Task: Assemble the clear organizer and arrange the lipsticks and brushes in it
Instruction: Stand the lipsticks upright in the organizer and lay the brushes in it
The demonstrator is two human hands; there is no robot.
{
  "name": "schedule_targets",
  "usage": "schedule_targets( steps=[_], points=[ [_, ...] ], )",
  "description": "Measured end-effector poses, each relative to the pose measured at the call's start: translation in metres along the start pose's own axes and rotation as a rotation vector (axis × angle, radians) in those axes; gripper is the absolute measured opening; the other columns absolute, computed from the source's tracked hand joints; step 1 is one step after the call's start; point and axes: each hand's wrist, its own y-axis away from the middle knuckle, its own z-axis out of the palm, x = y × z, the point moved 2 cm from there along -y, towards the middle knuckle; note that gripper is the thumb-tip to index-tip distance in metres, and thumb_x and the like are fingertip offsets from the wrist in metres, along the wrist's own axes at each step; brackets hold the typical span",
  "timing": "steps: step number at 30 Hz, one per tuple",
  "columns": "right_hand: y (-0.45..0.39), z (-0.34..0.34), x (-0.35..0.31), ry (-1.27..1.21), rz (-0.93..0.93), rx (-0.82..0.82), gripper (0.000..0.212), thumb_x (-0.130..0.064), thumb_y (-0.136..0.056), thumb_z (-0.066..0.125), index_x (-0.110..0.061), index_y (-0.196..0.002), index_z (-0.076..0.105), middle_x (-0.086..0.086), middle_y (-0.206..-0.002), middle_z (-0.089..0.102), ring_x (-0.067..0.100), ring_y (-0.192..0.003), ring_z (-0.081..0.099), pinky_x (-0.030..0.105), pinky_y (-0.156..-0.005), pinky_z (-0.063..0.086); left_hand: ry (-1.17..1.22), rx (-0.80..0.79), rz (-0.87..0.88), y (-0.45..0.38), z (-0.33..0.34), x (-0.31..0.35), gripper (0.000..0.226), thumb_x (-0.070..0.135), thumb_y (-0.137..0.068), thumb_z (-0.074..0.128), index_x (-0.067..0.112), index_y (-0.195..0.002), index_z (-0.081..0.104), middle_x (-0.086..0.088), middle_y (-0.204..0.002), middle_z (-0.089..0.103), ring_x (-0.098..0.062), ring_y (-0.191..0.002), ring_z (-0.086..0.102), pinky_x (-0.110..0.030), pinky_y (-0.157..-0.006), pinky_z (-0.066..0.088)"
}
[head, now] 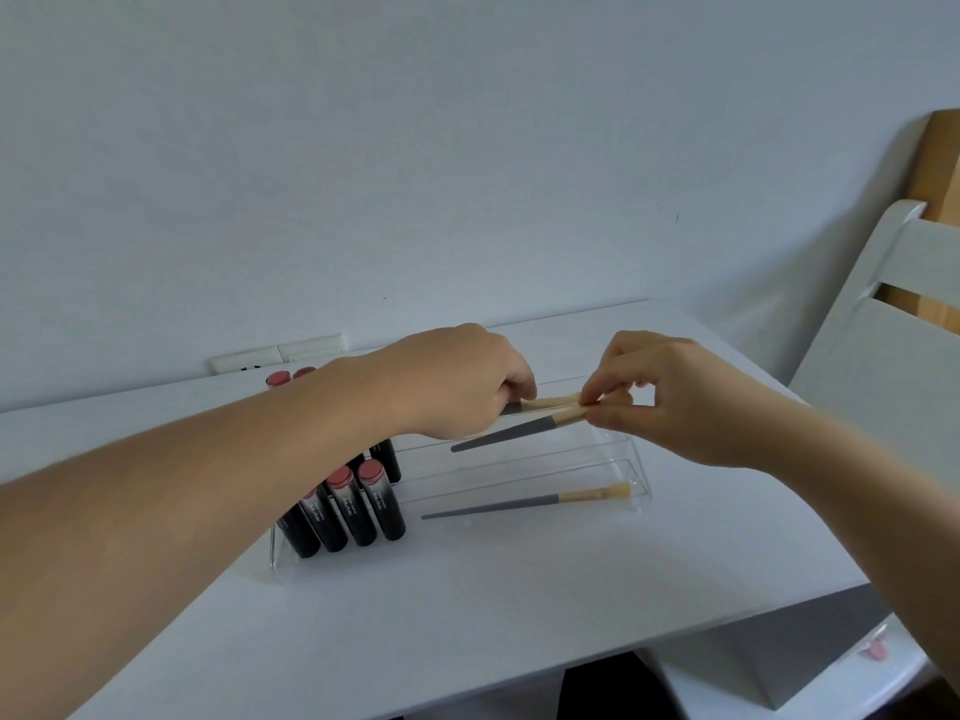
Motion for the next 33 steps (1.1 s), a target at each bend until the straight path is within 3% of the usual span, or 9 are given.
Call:
schedule_targets(
  steps=[7, 11, 15, 21, 26, 30, 33],
  points=[
    [-0.001, 0.017, -0.007, 0.058, -0.042, 0.041, 0.011, -0.045, -0.086, 0.067, -0.041, -0.093, 0.073, -0.013, -0.085, 0.049, 0.008, -0.088, 0.045, 0.017, -0.07, 0.029, 0.136, -0.06, -0.008, -0.004, 0.005, 0.006, 0.057, 0.005, -0.097, 0.034, 0.04, -0.132, 0.063, 0.023, -0.132, 0.063, -0.007, -0.122, 0.055, -0.029, -0.101, 0.046],
    [0.003, 0.023, -0.01, 0.113, -0.049, 0.012, 0.025, -0.053, -0.086, 0.058, -0.039, -0.098, 0.074, -0.013, -0.081, 0.044, 0.006, -0.082, 0.041, 0.021, -0.073, 0.027, 0.141, -0.039, 0.017, -0.005, 0.005, 0.007, 0.06, 0.002, -0.097, 0.034, 0.041, -0.134, 0.062, 0.019, -0.141, 0.058, -0.009, -0.127, 0.052, -0.029, -0.102, 0.045],
    [0.007, 0.02, -0.011, 0.121, -0.034, 0.01, 0.034, -0.058, -0.084, 0.054, -0.04, -0.104, 0.074, -0.016, -0.08, 0.043, 0.006, -0.082, 0.041, 0.023, -0.075, 0.029, 0.209, -0.034, 0.04, -0.004, 0.006, 0.005, 0.06, -0.001, -0.094, 0.036, 0.037, -0.132, 0.064, 0.024, -0.132, 0.062, 0.0, -0.111, 0.052, -0.007, -0.082, 0.034],
    [0.016, 0.015, -0.021, 0.053, -0.085, 0.044, 0.015, -0.038, -0.087, 0.071, -0.033, -0.1, 0.076, -0.01, -0.082, 0.053, 0.011, -0.081, 0.05, 0.014, -0.071, 0.032, 0.264, -0.023, 0.046, -0.004, 0.007, 0.006, 0.057, 0.002, -0.094, 0.037, 0.037, -0.128, 0.066, 0.025, -0.12, 0.062, 0.001, -0.114, 0.056, -0.02, -0.095, 0.04],
    [0.024, 0.018, -0.048, 0.087, -0.201, -0.037, 0.008, -0.032, -0.088, 0.073, -0.028, -0.091, 0.078, -0.013, -0.084, 0.067, 0.003, -0.073, 0.053, 0.024, -0.065, 0.048, 0.278, 0.015, 0.044, -0.006, 0.006, 0.0, 0.051, 0.004, -0.096, 0.039, 0.034, -0.127, 0.067, 0.039, -0.097, 0.054, 0.005, -0.106, 0.056, -0.005, -0.082, 0.035],
    [0.026, 0.03, -0.06, 0.15, -0.199, -0.156, 0.021, -0.043, -0.094, 0.058, -0.031, -0.101, 0.074, -0.016, -0.101, 0.071, 0.007, -0.091, 0.063, 0.034, -0.077, 0.053, 0.235, -0.003, 0.065, -0.003, 0.007, -0.001, 0.05, 0.005, -0.094, 0.041, 0.033, -0.125, 0.068, 0.038, -0.094, 0.052, -0.001, -0.108, 0.057, -0.011, -0.085, 0.039],
    [0.025, 0.041, -0.059, 0.225, -0.189, -0.222, 0.03, -0.048, -0.097, 0.048, -0.03, -0.108, 0.069, -0.012, -0.109, 0.068, 0.013, -0.102, 0.061, 0.035, -0.083, 0.051, 0.254, 0.004, 0.054, -0.002, 0.007, -0.001, 0.051, 0.003, -0.094, 0.04, 0.033, -0.127, 0.067, 0.031, -0.101, 0.058, 0.0, -0.109, 0.058, -0.008, -0.085, 0.038]
  ],
)
